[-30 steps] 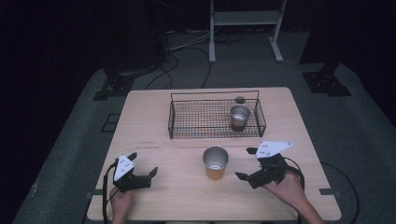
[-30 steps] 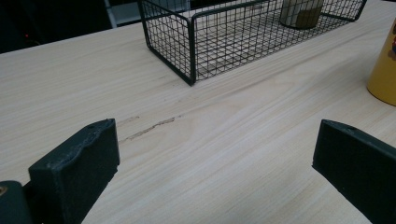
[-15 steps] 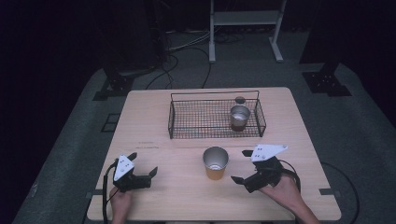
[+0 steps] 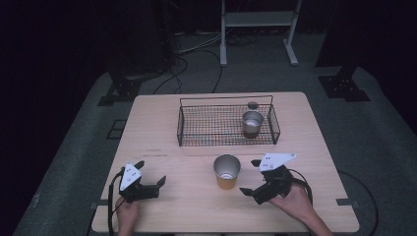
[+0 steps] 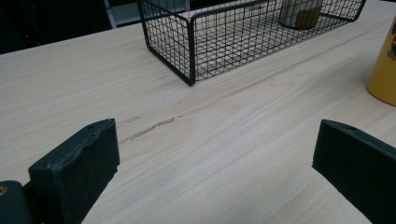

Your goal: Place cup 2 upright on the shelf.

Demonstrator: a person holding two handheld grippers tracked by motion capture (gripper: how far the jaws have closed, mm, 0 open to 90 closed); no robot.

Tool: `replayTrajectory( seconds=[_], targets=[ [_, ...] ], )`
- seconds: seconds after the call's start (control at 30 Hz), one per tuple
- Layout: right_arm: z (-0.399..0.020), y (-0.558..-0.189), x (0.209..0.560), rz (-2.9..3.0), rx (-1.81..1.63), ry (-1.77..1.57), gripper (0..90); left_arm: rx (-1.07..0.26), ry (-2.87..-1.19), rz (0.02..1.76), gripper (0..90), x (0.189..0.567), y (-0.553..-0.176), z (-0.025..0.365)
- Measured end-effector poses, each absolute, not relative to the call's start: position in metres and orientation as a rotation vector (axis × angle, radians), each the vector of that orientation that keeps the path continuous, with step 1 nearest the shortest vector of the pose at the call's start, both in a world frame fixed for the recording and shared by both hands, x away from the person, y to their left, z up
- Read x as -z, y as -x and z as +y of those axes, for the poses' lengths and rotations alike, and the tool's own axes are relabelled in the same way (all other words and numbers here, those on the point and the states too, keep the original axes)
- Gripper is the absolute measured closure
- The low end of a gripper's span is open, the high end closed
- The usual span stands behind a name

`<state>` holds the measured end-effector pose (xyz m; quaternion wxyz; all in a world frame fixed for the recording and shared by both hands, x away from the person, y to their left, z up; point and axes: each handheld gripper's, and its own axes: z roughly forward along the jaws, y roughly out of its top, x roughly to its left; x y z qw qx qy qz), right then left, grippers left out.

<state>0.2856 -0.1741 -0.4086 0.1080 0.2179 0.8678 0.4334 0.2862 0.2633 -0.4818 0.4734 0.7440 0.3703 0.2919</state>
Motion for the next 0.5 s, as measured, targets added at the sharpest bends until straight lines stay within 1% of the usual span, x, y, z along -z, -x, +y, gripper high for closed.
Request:
replayTrajectory(
  seconds=[0.5],
  targets=[
    [-0.162,-0.294,0.418,2.571,-1.259,-0.656,2.5,-0.714,-1.820,0.905,0.0,0.482,-0.286,0.264]
  ],
)
